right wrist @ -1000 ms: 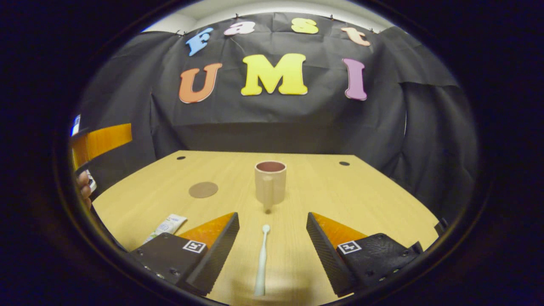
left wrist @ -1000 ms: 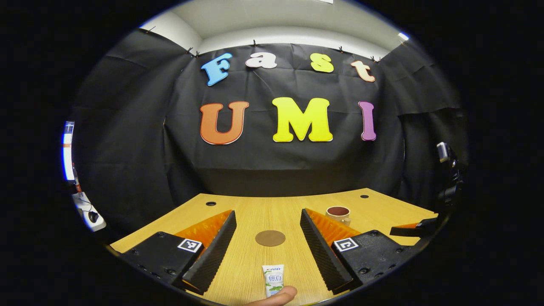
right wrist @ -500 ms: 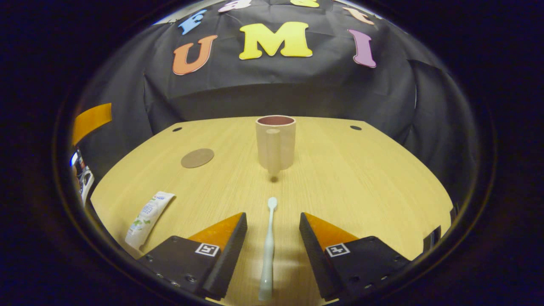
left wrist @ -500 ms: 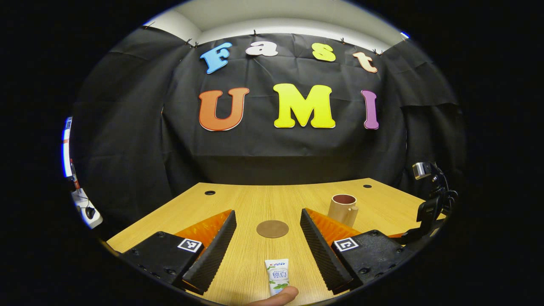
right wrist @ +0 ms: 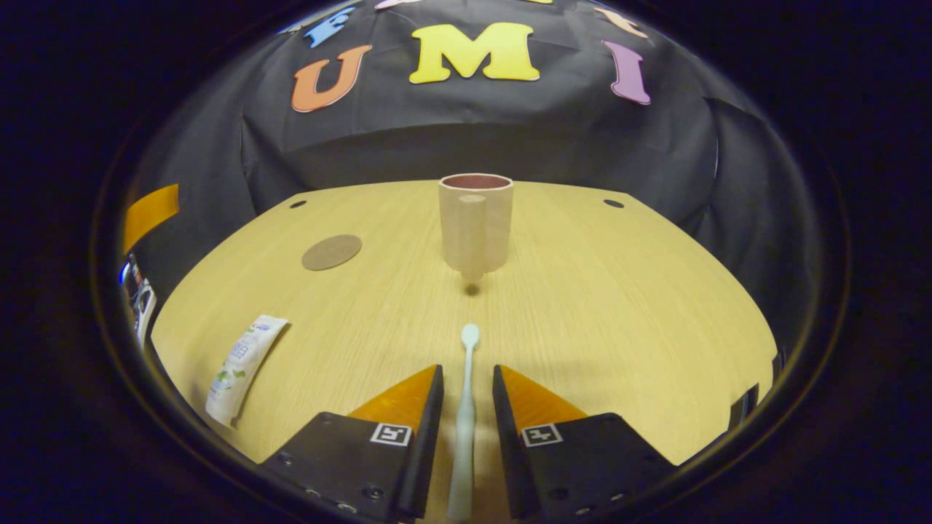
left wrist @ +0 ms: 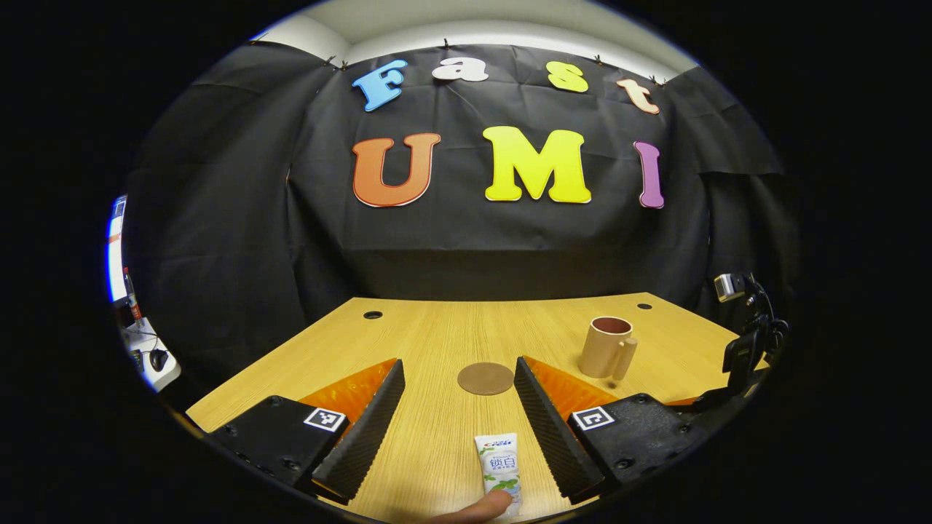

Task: Put the toothbrush and toothpaste on the desktop into the cup, then pick up the cup and place it on the coaster on the desktop.

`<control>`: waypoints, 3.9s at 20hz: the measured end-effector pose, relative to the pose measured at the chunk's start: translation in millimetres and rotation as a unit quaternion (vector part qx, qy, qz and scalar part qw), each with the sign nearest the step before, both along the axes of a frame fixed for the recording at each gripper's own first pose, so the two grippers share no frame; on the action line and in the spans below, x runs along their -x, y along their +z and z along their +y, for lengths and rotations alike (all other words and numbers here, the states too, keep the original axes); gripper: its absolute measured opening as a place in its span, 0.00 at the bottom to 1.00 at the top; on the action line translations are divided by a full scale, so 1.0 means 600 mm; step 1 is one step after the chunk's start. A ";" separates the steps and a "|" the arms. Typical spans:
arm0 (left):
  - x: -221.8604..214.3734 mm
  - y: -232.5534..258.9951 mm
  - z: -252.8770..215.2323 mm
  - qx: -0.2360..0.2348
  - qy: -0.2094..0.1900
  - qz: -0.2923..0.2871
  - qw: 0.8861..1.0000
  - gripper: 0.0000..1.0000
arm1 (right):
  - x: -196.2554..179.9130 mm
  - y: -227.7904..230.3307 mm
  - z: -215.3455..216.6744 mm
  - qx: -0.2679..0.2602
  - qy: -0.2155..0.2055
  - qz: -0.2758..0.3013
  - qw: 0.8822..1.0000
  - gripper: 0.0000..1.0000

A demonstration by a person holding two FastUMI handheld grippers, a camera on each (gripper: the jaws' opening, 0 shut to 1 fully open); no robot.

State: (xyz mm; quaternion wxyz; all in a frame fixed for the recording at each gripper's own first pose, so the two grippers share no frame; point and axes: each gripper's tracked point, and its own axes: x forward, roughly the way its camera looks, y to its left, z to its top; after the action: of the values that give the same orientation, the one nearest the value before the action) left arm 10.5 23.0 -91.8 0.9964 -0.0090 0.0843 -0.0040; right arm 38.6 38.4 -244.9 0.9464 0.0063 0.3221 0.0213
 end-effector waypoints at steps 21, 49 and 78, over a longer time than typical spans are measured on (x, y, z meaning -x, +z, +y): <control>0.010 -0.067 0.012 0.010 0.005 0.061 0.998 0.97 | 0.007 -0.002 -0.006 0.009 0.004 -0.004 1.000 0.02; 0.061 -0.258 -0.090 0.007 -0.048 0.274 0.960 0.86 | 0.072 0.184 -0.057 -0.008 0.018 -0.171 0.985 0.01; -0.044 -0.066 -0.099 0.036 -0.087 0.055 0.994 0.32 | -0.157 0.394 -0.024 -0.050 0.038 -0.271 0.961 0.01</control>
State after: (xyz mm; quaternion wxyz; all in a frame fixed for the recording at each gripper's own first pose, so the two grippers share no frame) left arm 36.7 -36.5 -131.2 0.9850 -0.0380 0.1397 -0.0935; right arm 132.7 23.7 -8.3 0.9953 0.0349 0.0525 0.0741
